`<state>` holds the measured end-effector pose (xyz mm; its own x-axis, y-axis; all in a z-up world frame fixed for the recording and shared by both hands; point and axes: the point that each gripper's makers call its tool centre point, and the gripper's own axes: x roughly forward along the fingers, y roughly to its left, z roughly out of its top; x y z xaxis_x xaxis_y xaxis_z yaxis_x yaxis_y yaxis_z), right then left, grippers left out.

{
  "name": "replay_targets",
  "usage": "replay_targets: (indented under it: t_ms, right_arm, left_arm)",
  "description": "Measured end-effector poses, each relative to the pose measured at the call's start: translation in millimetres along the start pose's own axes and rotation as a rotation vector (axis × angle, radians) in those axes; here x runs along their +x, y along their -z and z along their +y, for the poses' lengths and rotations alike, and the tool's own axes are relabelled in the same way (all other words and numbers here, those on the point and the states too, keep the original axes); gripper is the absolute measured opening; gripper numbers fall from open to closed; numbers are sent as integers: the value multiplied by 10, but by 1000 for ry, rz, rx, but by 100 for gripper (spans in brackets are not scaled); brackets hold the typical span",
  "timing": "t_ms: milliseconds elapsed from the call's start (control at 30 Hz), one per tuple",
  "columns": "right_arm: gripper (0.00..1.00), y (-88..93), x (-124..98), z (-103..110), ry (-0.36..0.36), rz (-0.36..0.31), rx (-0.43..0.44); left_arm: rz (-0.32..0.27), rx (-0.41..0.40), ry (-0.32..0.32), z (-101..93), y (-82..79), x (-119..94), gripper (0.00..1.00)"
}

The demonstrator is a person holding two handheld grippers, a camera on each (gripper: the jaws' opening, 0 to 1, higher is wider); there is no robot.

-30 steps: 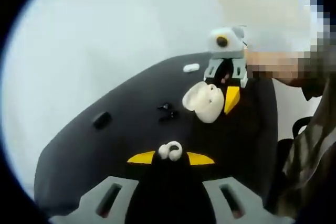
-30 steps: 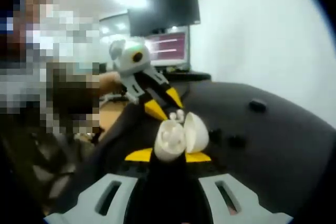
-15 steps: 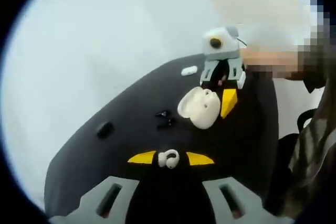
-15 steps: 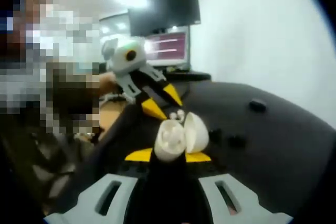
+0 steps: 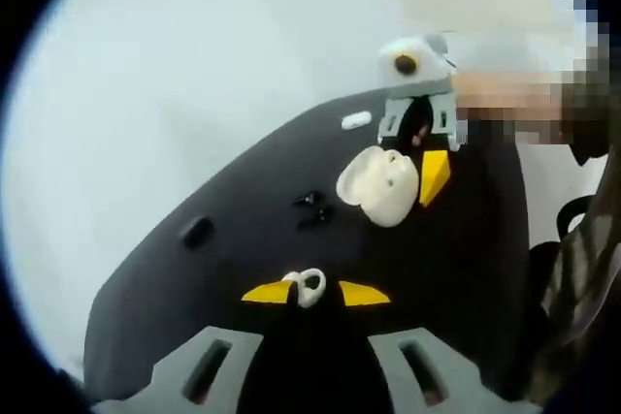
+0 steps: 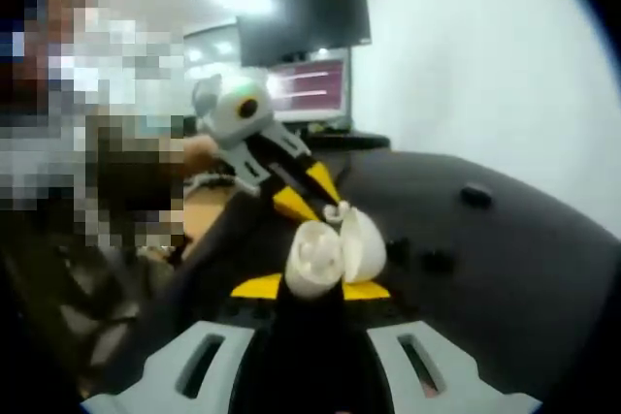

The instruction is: Pick up three earphones and place each one into its charging case using tactile feedback, ensure that each earphone is properly inserted and securely positioned inside the case.

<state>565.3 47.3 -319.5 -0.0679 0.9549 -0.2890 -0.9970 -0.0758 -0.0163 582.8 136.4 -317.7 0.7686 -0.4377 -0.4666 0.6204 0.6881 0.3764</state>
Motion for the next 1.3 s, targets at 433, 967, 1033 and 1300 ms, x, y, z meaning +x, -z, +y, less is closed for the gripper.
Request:
replay_targets:
  t_ms: [433, 967, 1033, 1300]
  right_arm:
    - [22, 0, 1, 3, 1, 1, -4]
    - [22, 2, -4, 1, 2, 1, -6]
    - [22, 2, -4, 0, 2, 1, -6]
    - [22, 0, 2, 0, 3, 2, -8]
  left_arm:
    - [2, -55, -25, 112, 107, -41, 7]
    - [28, -9, -115, 35, -86, 116, 17]
    - [38, -16, -121, 83, -69, 137, 17]
    - [63, -52, -147, 258, 39, 161, 10]
